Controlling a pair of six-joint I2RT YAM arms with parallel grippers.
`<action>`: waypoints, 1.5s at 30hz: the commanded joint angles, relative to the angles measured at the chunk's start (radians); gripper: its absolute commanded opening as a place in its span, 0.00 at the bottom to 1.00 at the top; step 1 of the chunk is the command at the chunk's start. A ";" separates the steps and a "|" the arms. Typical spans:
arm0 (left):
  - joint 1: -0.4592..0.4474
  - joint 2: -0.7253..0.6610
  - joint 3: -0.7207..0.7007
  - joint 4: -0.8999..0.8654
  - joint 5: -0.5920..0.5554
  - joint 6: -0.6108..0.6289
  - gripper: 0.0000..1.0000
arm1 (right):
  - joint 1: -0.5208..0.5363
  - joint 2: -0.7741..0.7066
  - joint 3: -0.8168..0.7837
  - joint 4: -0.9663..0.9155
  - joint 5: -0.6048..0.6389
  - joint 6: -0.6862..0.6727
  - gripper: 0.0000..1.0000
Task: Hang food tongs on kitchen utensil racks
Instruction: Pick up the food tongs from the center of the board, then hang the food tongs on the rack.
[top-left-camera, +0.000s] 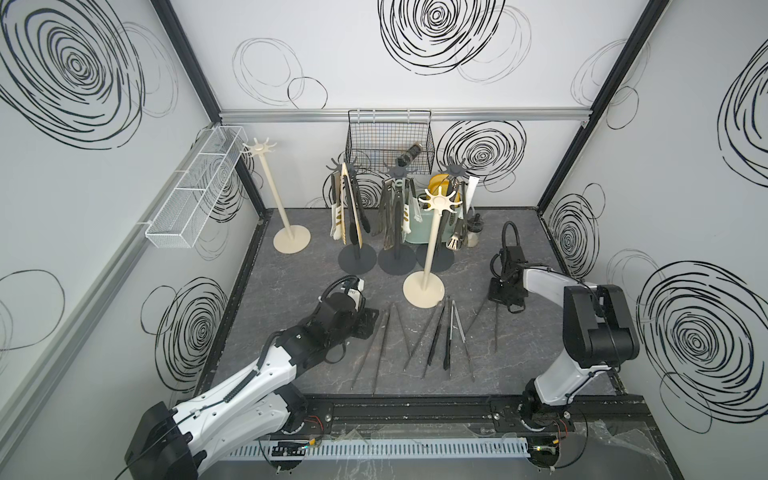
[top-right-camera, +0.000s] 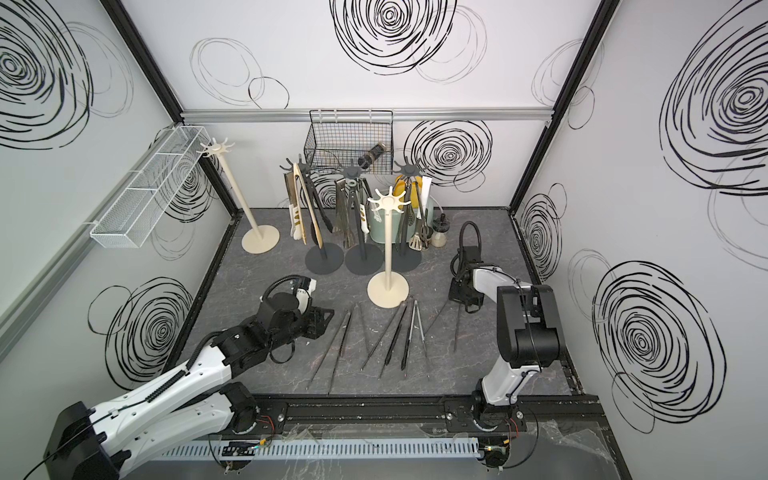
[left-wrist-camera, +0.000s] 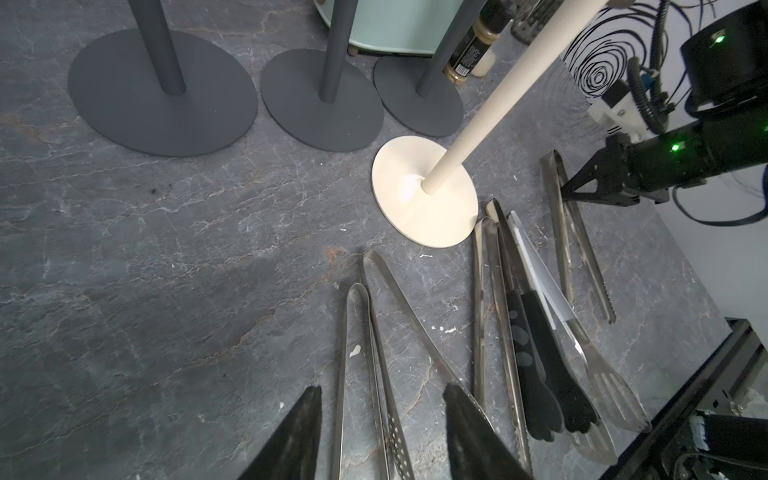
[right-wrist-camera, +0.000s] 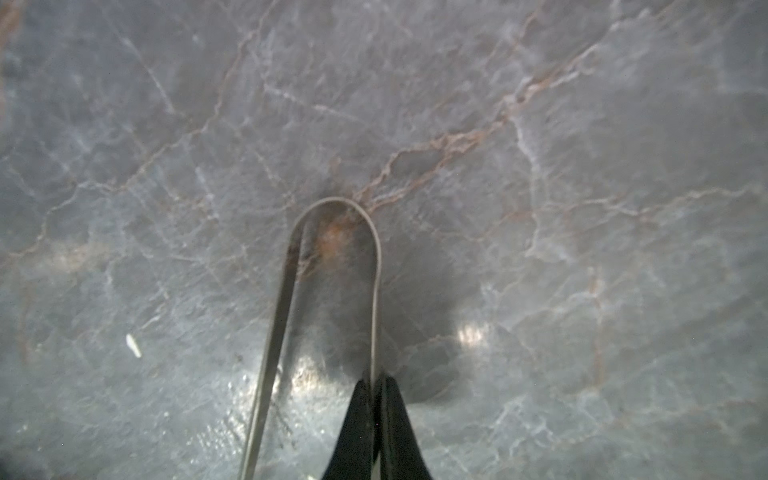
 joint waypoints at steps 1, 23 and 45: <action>0.012 0.021 -0.009 -0.024 0.008 -0.022 0.51 | -0.031 0.073 -0.015 -0.005 0.023 -0.026 0.03; -0.063 0.334 0.046 -0.100 0.035 0.009 0.51 | -0.061 -0.217 0.082 -0.036 -0.103 -0.074 0.00; -0.092 0.321 0.020 -0.035 -0.039 0.004 0.50 | 0.172 -0.749 0.223 0.183 -0.376 -0.419 0.00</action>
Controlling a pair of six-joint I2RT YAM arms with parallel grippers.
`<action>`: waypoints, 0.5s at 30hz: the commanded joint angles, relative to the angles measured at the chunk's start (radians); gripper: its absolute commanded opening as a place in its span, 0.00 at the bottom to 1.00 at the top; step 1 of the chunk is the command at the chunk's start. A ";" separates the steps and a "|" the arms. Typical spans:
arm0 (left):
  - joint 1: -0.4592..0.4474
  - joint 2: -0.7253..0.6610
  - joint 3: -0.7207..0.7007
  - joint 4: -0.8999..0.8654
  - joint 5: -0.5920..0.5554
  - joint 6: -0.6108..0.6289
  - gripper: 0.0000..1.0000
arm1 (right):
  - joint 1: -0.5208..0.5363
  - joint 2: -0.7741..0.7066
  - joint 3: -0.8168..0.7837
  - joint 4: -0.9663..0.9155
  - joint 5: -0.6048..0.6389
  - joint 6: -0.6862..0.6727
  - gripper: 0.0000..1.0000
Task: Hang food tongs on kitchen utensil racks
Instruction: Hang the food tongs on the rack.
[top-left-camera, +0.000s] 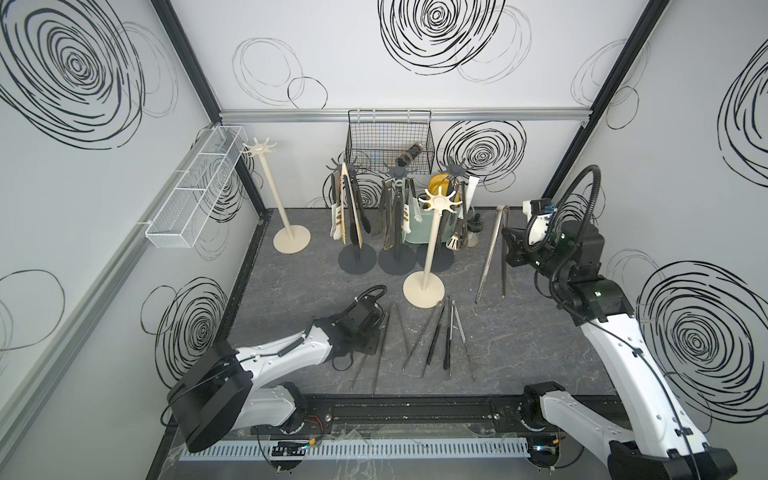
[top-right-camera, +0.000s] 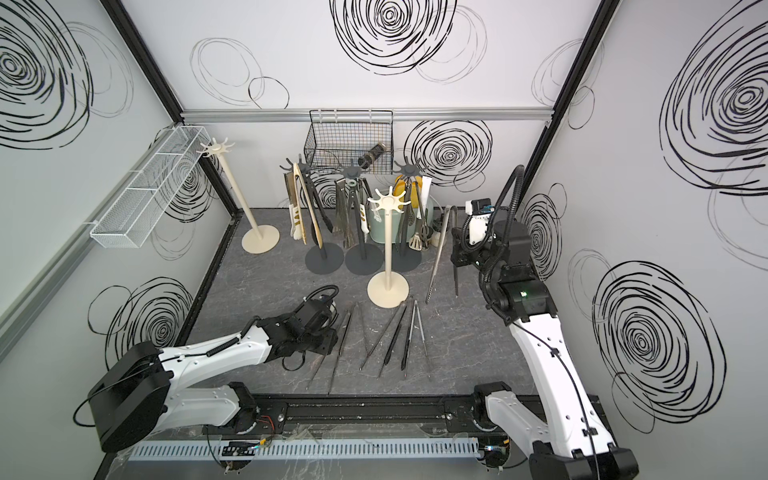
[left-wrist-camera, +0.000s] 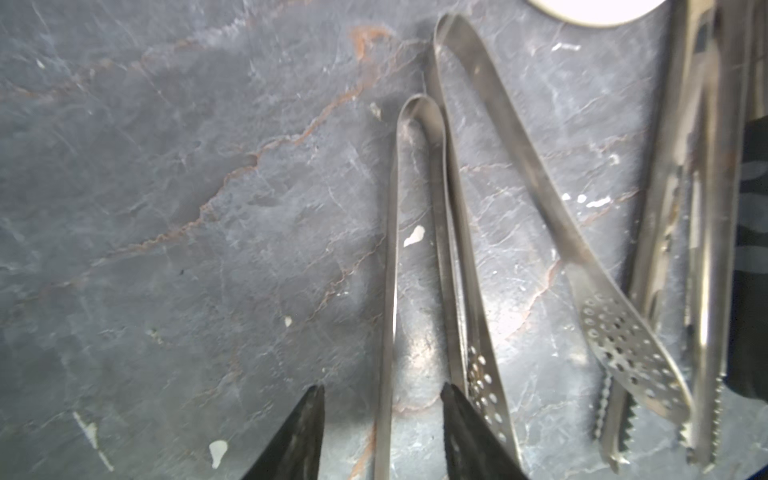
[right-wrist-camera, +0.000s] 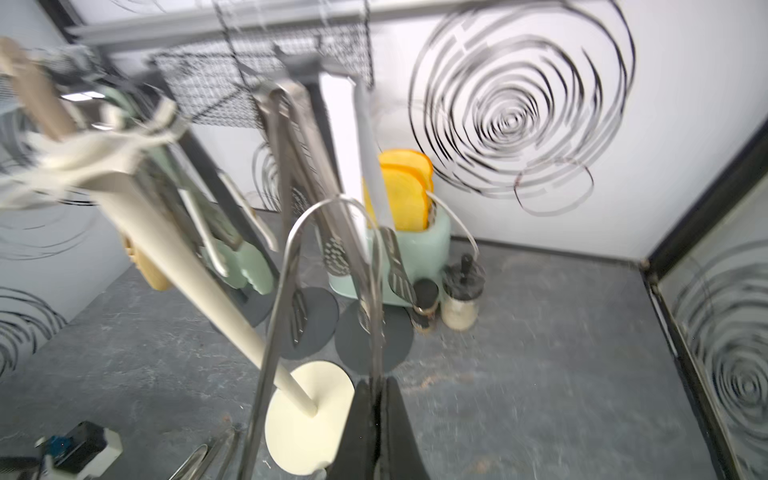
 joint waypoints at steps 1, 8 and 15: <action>-0.004 -0.040 -0.006 0.061 -0.023 -0.002 0.50 | 0.040 -0.026 0.013 0.121 -0.121 -0.124 0.00; -0.004 -0.078 -0.028 0.121 -0.014 -0.003 0.51 | 0.090 -0.015 0.005 0.293 -0.256 -0.123 0.00; -0.001 -0.110 -0.049 0.147 -0.018 -0.007 0.51 | 0.136 0.091 0.033 0.351 -0.222 -0.102 0.00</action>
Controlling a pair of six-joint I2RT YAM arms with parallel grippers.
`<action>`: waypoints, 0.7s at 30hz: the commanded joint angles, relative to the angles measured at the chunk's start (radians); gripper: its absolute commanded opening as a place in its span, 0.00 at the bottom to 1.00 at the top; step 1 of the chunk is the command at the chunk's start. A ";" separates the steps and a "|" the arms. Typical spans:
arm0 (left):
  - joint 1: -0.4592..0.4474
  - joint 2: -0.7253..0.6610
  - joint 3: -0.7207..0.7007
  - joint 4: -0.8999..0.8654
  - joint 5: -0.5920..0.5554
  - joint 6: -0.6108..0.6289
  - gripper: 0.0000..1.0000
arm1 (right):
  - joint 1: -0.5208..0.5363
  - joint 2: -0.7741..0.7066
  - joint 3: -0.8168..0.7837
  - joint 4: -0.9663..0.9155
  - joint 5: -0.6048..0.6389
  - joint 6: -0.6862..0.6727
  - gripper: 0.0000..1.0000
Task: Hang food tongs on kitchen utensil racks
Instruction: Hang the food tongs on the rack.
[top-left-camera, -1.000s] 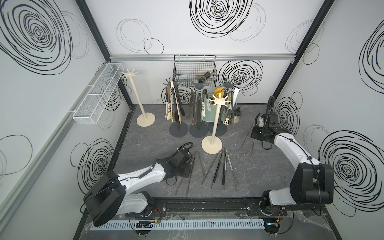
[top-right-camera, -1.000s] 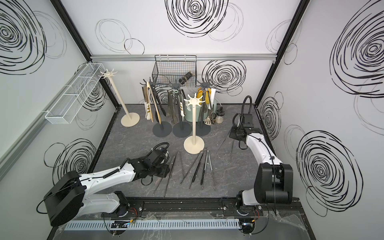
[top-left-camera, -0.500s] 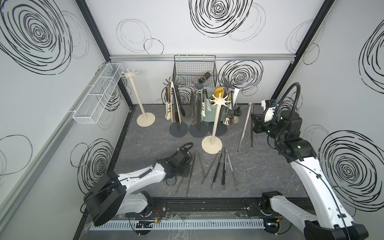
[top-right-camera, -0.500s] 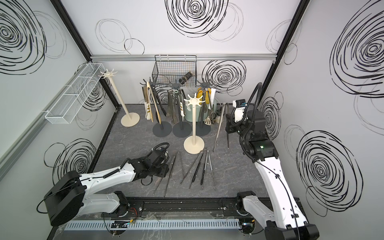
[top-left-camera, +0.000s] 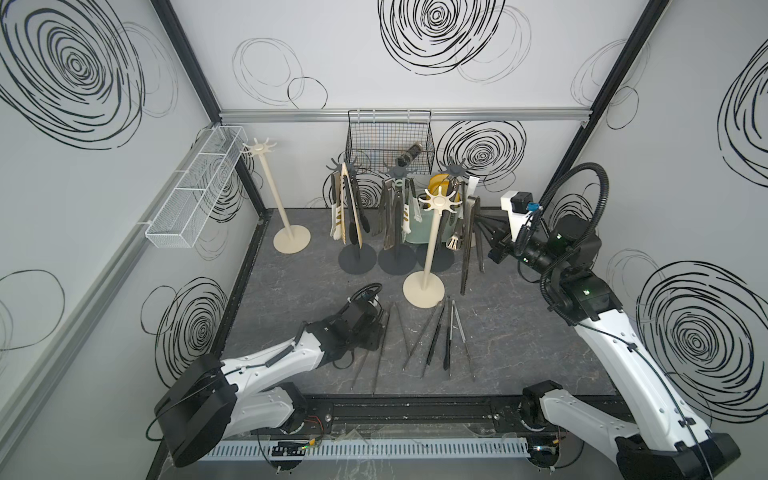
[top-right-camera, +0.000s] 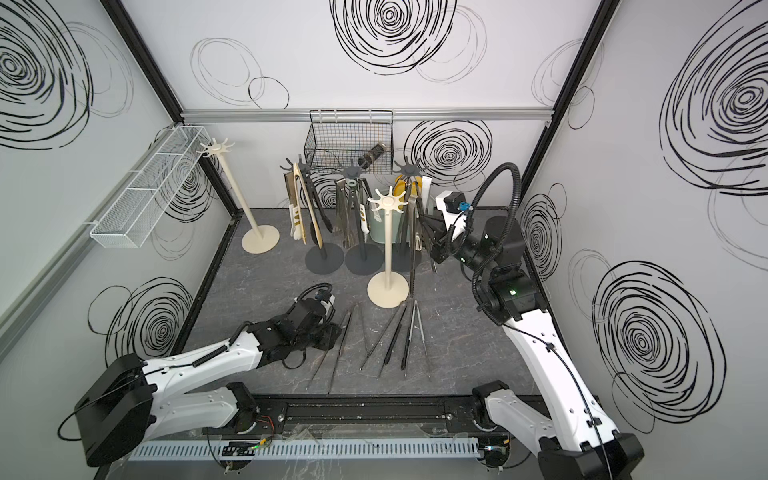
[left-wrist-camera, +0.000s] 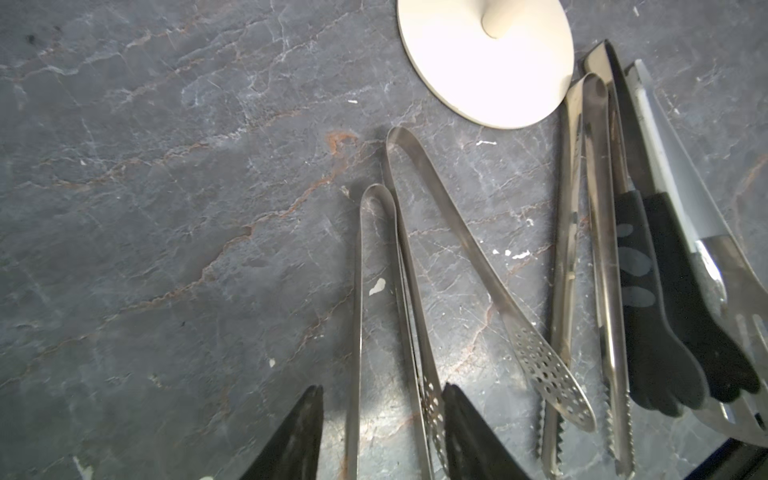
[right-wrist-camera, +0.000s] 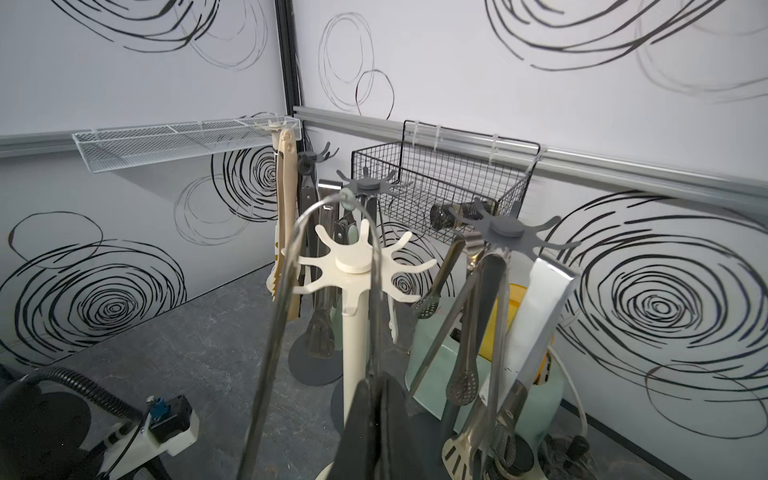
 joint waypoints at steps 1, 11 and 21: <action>-0.003 -0.025 -0.015 0.044 -0.016 -0.008 0.51 | 0.018 0.036 0.033 0.087 -0.006 0.000 0.00; 0.000 -0.058 -0.033 0.041 -0.022 -0.014 0.51 | 0.053 0.107 0.042 0.118 0.012 0.017 0.00; 0.004 -0.082 -0.030 0.033 -0.020 -0.008 0.52 | 0.072 0.123 -0.043 0.146 0.045 0.037 0.00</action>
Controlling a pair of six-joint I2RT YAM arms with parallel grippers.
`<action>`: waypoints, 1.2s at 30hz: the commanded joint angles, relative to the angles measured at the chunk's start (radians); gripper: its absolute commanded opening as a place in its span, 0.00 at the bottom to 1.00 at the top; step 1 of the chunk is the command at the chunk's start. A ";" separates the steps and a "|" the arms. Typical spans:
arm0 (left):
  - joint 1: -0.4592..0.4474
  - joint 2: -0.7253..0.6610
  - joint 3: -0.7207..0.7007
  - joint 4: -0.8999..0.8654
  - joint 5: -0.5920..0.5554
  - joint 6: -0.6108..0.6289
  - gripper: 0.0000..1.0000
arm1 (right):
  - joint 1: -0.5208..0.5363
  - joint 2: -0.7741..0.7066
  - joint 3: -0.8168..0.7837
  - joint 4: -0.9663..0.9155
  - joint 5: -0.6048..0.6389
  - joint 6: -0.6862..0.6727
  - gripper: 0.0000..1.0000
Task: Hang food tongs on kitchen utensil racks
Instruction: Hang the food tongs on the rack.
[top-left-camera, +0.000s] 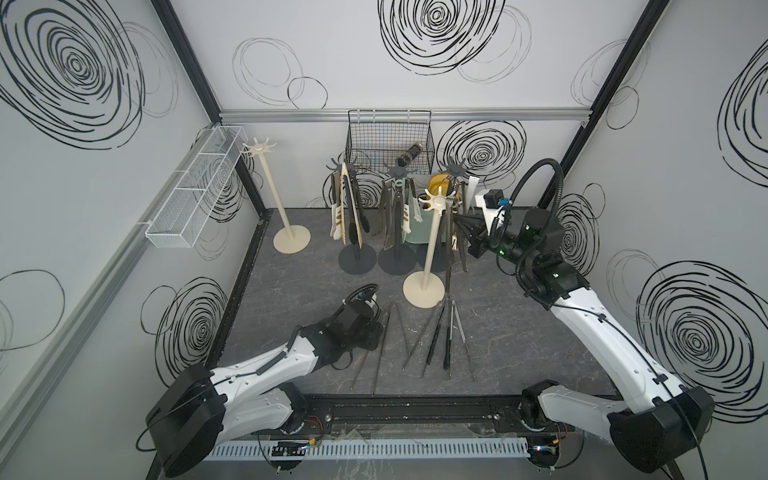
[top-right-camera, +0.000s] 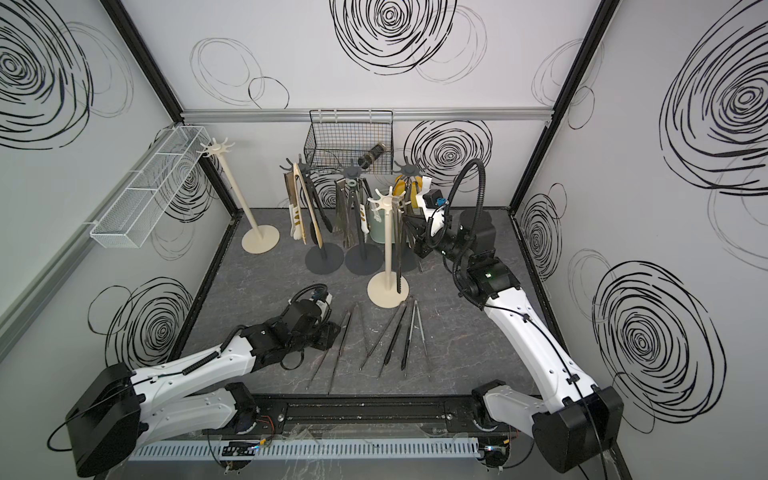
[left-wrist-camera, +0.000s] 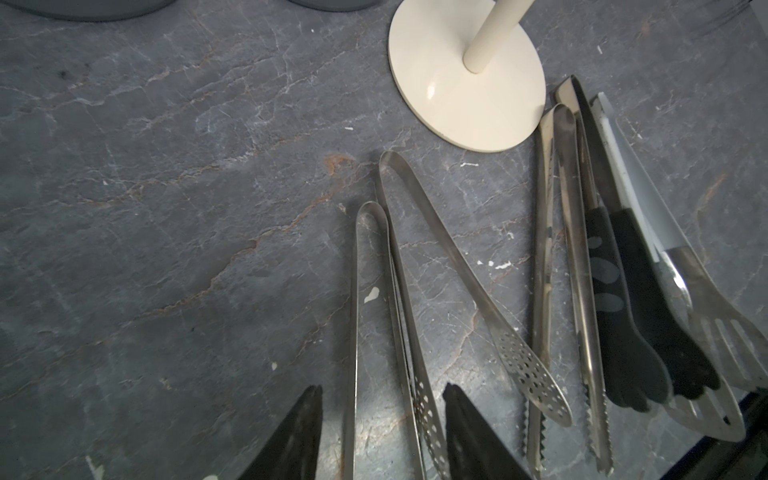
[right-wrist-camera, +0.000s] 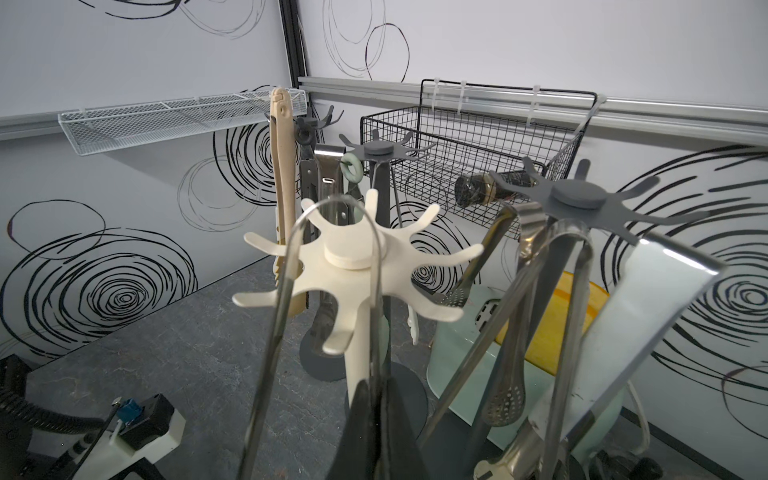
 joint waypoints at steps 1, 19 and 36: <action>0.004 -0.020 -0.011 0.018 -0.010 -0.007 0.51 | 0.010 -0.006 -0.035 0.058 0.021 0.014 0.00; 0.003 -0.028 -0.024 0.023 0.004 -0.014 0.51 | 0.019 -0.017 -0.127 0.062 0.076 0.040 0.13; 0.001 0.031 -0.023 -0.024 0.015 -0.012 0.51 | 0.019 -0.063 -0.162 0.037 0.102 0.046 0.30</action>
